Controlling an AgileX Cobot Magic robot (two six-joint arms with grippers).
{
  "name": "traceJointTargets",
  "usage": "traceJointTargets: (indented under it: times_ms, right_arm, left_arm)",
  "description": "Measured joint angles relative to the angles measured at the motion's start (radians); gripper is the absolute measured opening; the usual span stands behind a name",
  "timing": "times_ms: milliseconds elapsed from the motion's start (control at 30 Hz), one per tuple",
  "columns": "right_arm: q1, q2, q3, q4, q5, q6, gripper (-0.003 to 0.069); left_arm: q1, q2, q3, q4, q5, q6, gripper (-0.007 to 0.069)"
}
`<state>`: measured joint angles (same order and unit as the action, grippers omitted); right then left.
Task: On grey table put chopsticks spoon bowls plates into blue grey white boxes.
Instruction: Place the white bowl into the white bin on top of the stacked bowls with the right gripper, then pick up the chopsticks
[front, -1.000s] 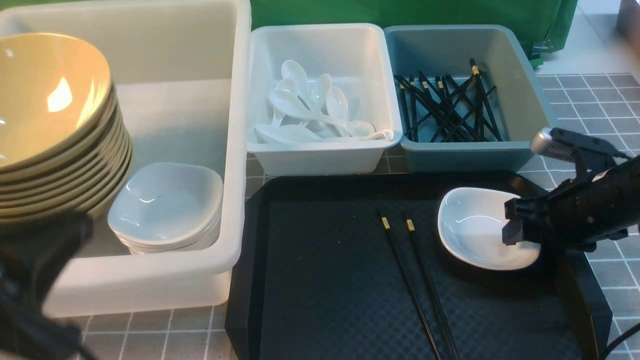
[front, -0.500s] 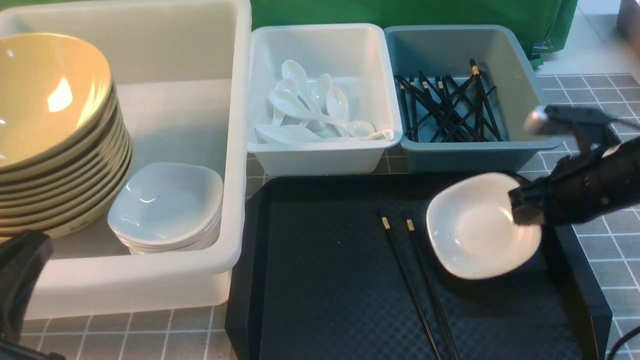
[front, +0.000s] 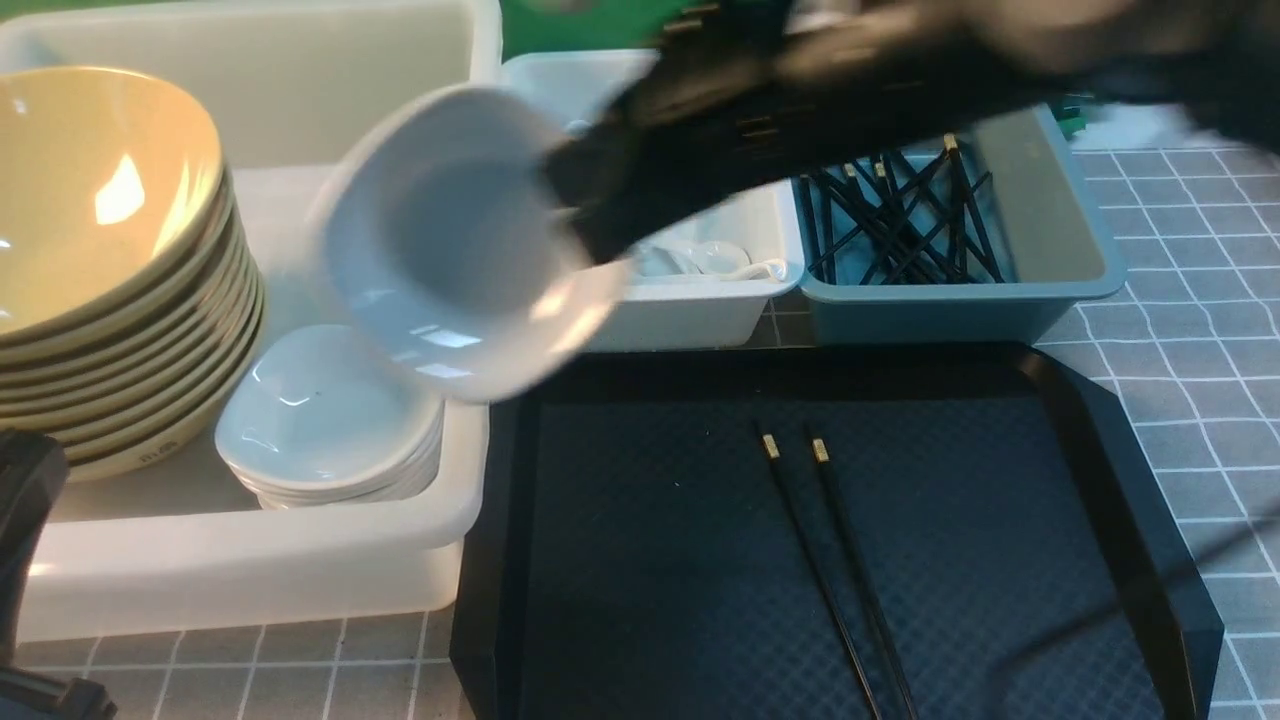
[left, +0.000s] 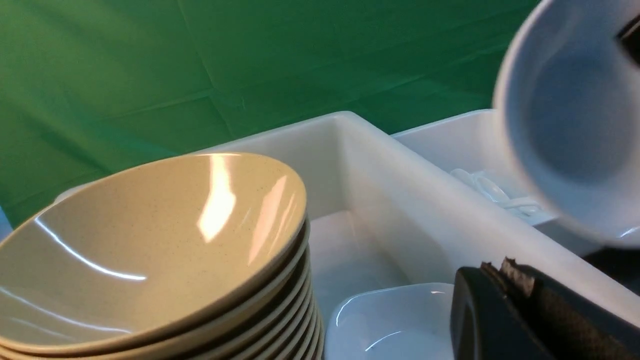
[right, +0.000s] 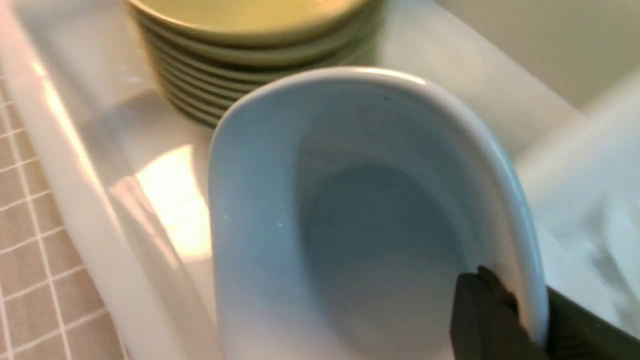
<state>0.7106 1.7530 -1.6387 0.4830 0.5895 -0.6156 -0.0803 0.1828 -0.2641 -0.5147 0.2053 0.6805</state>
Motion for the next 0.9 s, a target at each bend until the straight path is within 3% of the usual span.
traceJointTargets:
  times_ms: [167,267,467,567,700,833,900]
  right_arm:
    - [0.069,0.267,-0.251,-0.007,-0.005,-0.049,0.0071]
    - [0.07,0.378,-0.359,-0.04,0.04,-0.051,0.0115]
    - [0.07,0.462,-0.491,-0.133,0.17,0.072,0.0365]
    - [0.062,0.429,-0.502,-0.17,0.256,0.107,0.0451]
    - [0.018,0.341,-0.504,-0.203,0.381,0.182,0.0486]
    - [-0.079,0.214,-0.509,-0.23,0.418,0.247,0.0489]
    - [-0.145,0.147,-0.515,-0.269,0.515,0.314,0.0489]
  left_arm:
    - [0.0,0.0,0.0,-0.002,0.004,-0.004,-0.0008]
    - [0.0,0.0,0.0,-0.003,0.016,-0.004,-0.0008]
    - [0.0,0.0,0.0,-0.003,0.023,-0.004,-0.0008]
    - [0.0,0.0,0.0,-0.004,0.024,-0.004,-0.0008]
    - [0.0,0.0,0.0,-0.004,0.033,-0.004,-0.0008]
    - [0.0,0.0,0.0,-0.004,0.038,-0.004,-0.0008]
    - [0.0,0.0,0.0,-0.004,0.039,-0.004,-0.0008]
